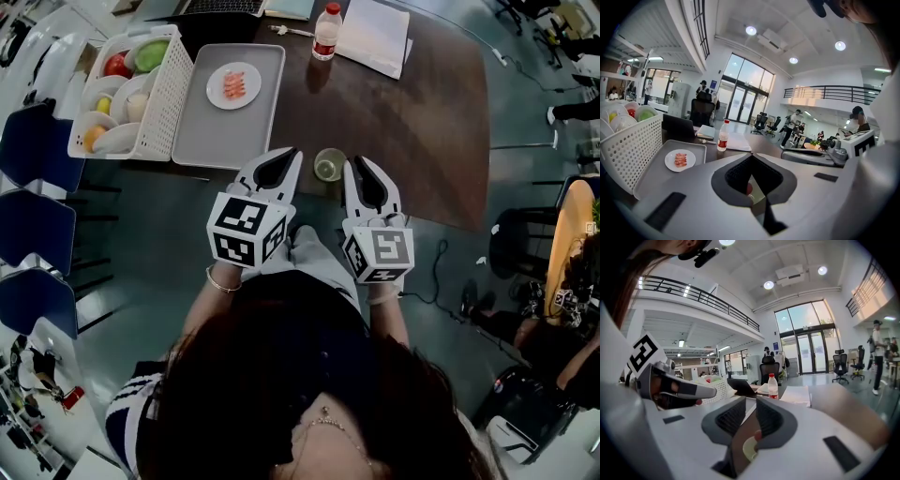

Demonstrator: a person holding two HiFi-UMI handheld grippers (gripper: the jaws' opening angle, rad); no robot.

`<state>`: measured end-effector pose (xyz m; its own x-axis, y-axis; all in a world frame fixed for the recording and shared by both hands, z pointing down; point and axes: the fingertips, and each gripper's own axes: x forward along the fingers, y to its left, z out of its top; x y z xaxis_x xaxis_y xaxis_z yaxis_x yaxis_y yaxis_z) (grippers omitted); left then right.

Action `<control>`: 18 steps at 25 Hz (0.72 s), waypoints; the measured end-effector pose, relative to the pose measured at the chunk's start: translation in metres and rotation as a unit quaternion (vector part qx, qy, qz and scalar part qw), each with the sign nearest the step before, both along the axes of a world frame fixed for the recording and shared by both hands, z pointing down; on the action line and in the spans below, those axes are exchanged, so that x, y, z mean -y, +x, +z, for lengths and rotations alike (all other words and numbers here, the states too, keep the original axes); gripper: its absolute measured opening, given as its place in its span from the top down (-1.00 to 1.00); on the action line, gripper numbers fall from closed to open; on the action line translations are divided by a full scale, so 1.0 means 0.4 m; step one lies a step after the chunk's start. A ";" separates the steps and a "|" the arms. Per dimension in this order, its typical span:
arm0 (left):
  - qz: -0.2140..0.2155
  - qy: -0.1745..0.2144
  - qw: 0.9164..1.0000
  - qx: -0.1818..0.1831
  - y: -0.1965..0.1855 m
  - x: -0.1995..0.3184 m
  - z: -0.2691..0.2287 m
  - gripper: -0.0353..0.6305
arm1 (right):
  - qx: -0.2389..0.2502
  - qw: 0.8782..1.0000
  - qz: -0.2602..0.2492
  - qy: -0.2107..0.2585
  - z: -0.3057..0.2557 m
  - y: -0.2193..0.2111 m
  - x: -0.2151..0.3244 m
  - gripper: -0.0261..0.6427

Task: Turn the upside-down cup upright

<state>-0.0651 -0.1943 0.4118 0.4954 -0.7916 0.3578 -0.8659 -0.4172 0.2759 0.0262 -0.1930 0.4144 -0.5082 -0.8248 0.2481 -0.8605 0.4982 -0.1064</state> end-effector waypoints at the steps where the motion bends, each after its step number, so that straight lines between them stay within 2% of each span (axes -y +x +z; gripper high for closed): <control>1: 0.000 -0.003 1.000 -0.001 0.001 0.001 0.006 0.89 | -0.003 1.000 -0.002 -0.004 0.012 -0.001 0.003 0.71; 9: -0.003 -0.020 1.000 0.000 -0.002 0.000 0.037 0.89 | -0.002 0.999 -0.005 -0.050 0.122 0.008 0.024 0.48; 14: -0.009 -0.030 1.000 0.003 -0.011 -0.004 0.056 0.89 | -0.022 0.997 -0.011 -0.075 0.198 0.008 0.034 0.27; 18: -0.011 -0.045 0.999 -0.003 -0.016 -0.011 0.074 0.89 | -0.039 0.995 -0.016 -0.094 0.252 0.005 0.036 0.20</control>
<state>-0.0714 -0.1899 0.4413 0.4806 -0.7666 0.4259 -0.8729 -0.3717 0.3160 0.0281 -0.2073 0.5151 -0.5064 -0.7440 0.4360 -0.8540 0.5027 -0.1341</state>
